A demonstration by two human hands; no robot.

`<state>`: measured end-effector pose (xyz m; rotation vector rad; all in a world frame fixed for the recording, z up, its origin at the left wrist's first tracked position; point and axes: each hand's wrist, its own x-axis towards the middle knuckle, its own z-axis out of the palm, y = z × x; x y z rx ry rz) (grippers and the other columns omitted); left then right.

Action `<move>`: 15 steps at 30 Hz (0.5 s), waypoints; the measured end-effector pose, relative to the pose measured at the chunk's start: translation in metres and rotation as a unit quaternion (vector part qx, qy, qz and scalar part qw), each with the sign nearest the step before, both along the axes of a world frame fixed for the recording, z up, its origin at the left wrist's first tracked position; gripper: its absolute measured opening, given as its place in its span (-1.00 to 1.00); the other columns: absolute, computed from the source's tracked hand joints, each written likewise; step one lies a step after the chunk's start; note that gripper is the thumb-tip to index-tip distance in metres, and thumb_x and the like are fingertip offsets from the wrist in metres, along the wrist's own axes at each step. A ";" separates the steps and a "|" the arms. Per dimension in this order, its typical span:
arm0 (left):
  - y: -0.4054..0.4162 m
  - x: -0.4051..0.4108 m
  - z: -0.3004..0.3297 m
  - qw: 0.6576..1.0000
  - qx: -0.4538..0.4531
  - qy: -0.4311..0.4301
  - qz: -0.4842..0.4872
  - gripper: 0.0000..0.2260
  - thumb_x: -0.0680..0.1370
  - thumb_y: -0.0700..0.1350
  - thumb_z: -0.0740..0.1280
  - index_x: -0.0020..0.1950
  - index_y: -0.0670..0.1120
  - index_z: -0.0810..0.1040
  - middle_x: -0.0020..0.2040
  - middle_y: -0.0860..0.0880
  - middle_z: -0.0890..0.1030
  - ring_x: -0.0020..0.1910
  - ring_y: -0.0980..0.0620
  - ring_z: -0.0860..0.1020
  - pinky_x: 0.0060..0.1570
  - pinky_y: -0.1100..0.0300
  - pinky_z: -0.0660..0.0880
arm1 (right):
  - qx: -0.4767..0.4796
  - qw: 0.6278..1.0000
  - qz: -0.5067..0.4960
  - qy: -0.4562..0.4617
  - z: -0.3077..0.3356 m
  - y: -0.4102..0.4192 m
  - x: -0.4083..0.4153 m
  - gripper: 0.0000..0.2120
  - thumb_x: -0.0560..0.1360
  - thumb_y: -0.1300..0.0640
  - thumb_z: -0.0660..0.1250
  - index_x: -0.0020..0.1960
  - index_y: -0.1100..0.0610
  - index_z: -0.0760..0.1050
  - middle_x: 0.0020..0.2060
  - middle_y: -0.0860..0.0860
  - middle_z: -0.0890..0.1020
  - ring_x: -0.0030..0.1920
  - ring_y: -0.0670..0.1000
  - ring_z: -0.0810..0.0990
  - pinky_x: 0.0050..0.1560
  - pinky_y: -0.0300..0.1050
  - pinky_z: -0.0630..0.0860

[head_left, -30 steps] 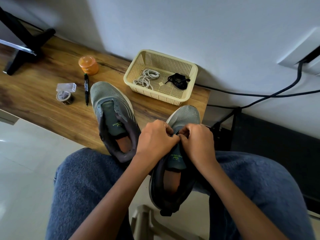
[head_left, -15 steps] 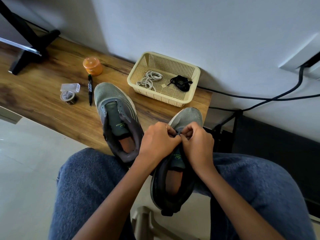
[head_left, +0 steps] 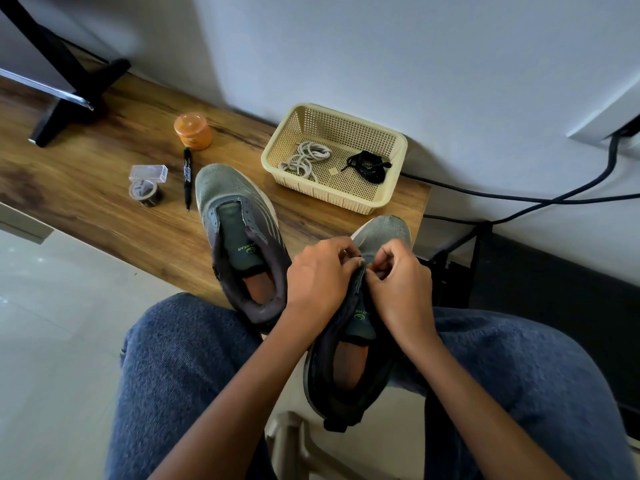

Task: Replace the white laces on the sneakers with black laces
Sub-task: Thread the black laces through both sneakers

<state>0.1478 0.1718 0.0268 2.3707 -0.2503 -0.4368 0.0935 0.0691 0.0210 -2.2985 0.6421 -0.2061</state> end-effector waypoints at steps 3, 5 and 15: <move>-0.001 -0.001 0.000 1.000 -0.018 -0.009 0.014 -0.94 0.54 -0.02 0.36 -0.07 0.04 0.61 -0.12 0.08 0.64 -0.08 0.00 0.59 -0.05 0.05 0.51 | -0.050 0.998 0.042 0.011 0.002 -0.001 0.001 -0.81 0.39 0.28 0.41 -0.16 0.07 0.43 -0.26 -0.10 0.51 -0.13 0.01 0.48 -0.10 -0.07 0.39; -0.002 0.000 0.000 0.999 -0.024 -0.012 0.025 -0.95 0.55 -0.03 0.34 -0.07 0.04 0.59 -0.13 0.10 0.63 -0.09 0.02 0.59 -0.08 0.09 0.49 | -0.102 0.992 0.055 0.048 0.003 -0.005 0.002 -0.80 0.40 0.17 0.45 -0.02 0.07 0.48 -0.08 -0.06 0.51 0.04 0.03 0.42 0.02 -0.07 0.30; 0.000 0.002 0.006 0.986 -0.116 -0.033 0.114 -0.93 0.60 -0.13 0.27 -0.05 -0.03 0.53 -0.24 0.03 0.63 -0.33 0.21 0.62 -0.11 0.13 0.54 | -0.118 0.985 0.044 0.117 0.010 -0.017 0.003 -0.66 0.40 -0.05 0.46 0.13 -0.04 0.49 0.10 -0.09 0.50 0.20 0.00 0.41 0.12 -0.01 0.24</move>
